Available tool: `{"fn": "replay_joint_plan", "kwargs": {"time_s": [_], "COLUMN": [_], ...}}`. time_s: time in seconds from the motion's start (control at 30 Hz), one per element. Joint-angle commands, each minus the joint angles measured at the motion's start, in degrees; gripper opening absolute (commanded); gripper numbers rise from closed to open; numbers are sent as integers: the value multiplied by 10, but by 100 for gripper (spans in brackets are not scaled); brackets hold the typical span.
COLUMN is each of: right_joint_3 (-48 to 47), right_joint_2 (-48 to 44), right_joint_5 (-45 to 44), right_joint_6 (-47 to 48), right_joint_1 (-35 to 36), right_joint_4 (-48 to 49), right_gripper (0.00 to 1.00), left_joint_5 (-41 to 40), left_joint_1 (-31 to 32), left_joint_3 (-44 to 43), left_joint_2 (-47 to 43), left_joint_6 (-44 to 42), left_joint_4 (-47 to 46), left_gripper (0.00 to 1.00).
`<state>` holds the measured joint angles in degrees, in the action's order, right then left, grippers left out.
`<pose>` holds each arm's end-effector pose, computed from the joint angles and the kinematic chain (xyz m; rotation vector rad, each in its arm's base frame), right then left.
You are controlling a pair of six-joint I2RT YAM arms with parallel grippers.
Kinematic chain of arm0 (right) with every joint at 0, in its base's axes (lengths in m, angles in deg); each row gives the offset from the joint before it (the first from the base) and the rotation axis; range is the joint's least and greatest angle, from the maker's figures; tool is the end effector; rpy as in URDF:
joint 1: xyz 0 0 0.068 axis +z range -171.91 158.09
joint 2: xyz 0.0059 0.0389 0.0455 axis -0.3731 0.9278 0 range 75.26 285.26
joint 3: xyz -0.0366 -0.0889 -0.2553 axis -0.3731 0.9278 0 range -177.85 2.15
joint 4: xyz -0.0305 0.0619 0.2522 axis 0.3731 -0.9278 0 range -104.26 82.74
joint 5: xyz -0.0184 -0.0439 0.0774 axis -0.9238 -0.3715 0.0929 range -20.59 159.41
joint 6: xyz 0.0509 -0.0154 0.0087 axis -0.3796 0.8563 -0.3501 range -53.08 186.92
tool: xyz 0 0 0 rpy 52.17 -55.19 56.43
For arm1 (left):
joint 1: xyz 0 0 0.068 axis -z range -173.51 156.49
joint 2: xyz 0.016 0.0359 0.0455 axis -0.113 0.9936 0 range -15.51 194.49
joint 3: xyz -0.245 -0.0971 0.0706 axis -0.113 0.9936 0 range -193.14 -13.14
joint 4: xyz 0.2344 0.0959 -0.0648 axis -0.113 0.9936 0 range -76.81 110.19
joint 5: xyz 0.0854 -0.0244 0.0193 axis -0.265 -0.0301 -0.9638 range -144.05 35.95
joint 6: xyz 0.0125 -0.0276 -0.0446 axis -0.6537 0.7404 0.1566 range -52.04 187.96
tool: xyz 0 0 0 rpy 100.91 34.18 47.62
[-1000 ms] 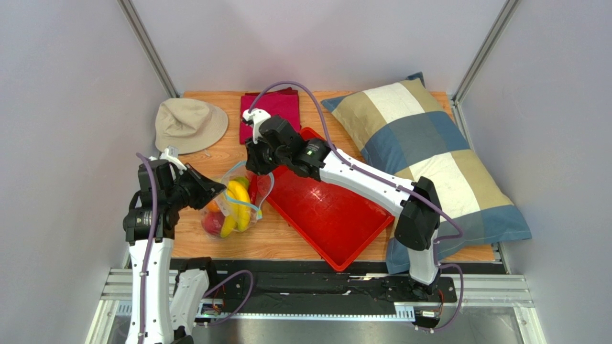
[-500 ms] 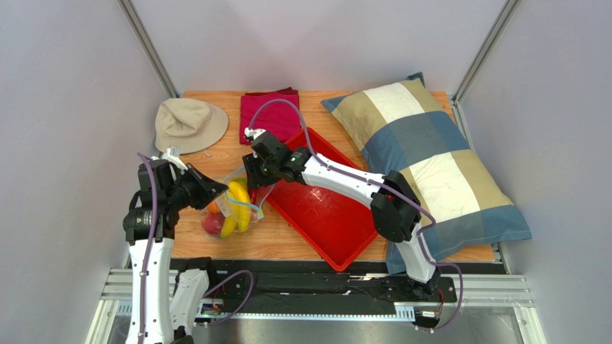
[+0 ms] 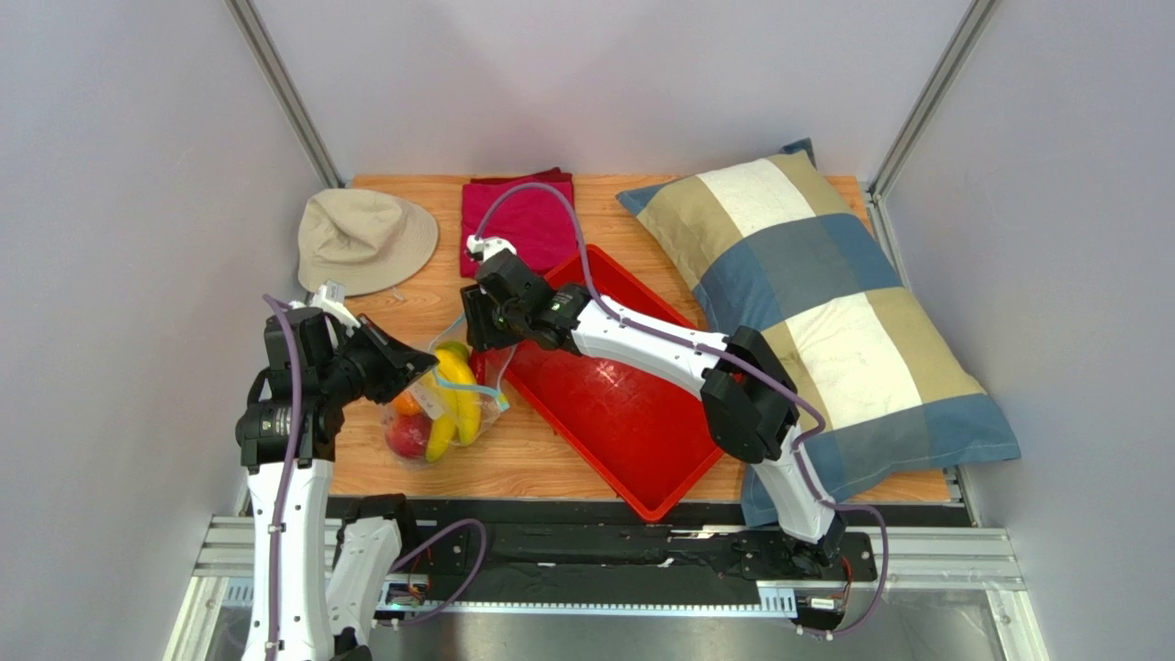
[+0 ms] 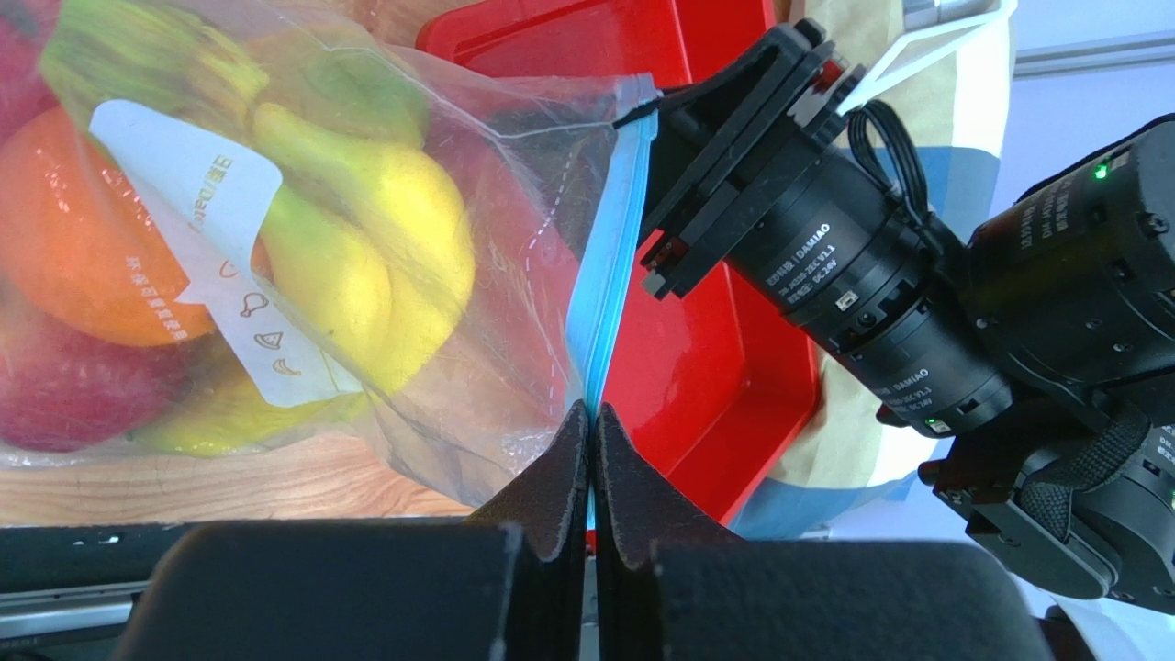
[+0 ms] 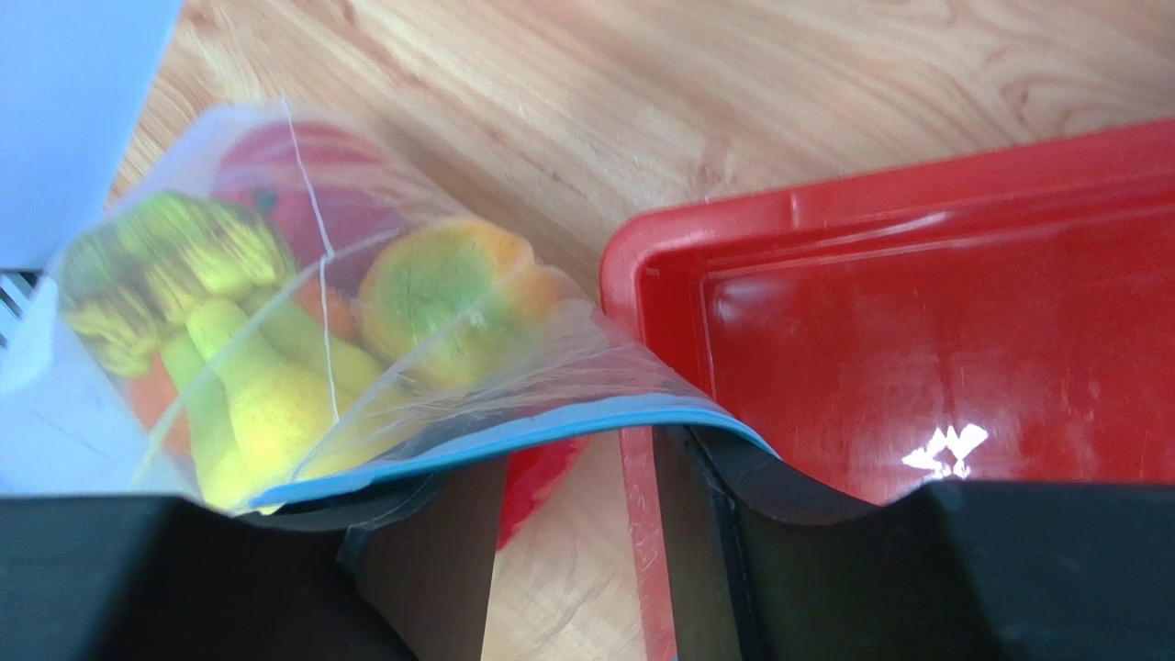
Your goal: Open the zip-top bag and remove the fake food
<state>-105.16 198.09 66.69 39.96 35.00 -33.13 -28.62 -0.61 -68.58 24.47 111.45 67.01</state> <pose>0.2729 0.4158 0.2553 -0.5937 2.3194 0.6801 0.1219 -0.0003 0.3404 -0.7504 2.1712 -0.8344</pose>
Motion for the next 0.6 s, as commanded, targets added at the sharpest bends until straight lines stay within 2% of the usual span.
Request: {"fn": "replay_joint_plan", "kwargs": {"time_s": [0.0, 0.3, 0.57], "right_joint_3": [-19, -41, -56], "right_joint_2": [7, 39, 49], "right_joint_5": [-35, -46, -57], "right_joint_6": [-16, -30, -7], "right_joint_1": [5, 8, 10], "right_joint_4": [66, 84, 106], "right_gripper": [47, 41, 27], "left_joint_5": [18, 20, 15], "left_joint_1": [2, 3, 3], "left_joint_3": [0, 4, 6], "left_joint_2": [-5, -11, -23], "left_joint_6": [11, 9, 8], "left_joint_4": [-5, 0, 10], "left_gripper": [0, 0, 0]}}
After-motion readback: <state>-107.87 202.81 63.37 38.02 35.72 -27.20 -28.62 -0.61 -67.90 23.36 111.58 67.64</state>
